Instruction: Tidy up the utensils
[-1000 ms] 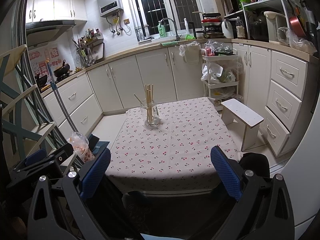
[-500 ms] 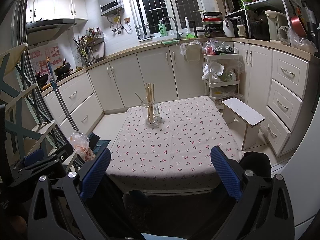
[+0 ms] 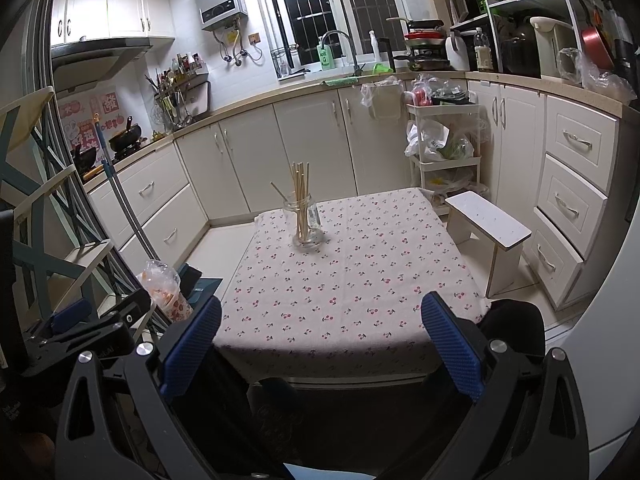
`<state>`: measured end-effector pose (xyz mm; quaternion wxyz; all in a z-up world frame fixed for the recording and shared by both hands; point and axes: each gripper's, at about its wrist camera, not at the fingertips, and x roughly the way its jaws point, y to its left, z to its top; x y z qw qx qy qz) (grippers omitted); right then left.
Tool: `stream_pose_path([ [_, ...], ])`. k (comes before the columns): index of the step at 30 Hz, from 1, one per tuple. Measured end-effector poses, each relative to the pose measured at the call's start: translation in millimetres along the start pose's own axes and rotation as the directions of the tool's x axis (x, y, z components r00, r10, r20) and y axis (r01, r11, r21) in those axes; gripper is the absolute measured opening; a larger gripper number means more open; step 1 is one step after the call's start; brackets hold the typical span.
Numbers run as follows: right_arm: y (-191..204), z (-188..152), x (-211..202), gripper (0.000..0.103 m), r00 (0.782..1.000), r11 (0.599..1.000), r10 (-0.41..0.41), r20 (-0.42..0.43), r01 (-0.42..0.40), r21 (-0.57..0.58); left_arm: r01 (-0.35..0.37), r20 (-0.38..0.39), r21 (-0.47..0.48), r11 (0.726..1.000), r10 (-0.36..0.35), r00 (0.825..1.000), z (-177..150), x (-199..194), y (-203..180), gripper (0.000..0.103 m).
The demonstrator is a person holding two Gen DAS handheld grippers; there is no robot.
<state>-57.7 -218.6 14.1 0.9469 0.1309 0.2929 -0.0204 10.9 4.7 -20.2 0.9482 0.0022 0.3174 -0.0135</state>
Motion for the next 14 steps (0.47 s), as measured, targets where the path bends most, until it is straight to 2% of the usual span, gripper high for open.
stream_pose_path([
  [5,0.6,-0.4,-0.2,0.096,1.0,1.0,-0.004,0.006,0.004,-0.003,-0.015,0.024,0.012,1.0,0.015,1.0,-0.5,-4.6,-4.1,0.095],
  [14,4.9,-5.2,-0.3,0.096,1.0,1.0,-0.006,0.016,0.006,-0.013,-0.02,0.022,0.011,1.0,0.02,1.0,1.1,-5.2,-3.5,0.095],
])
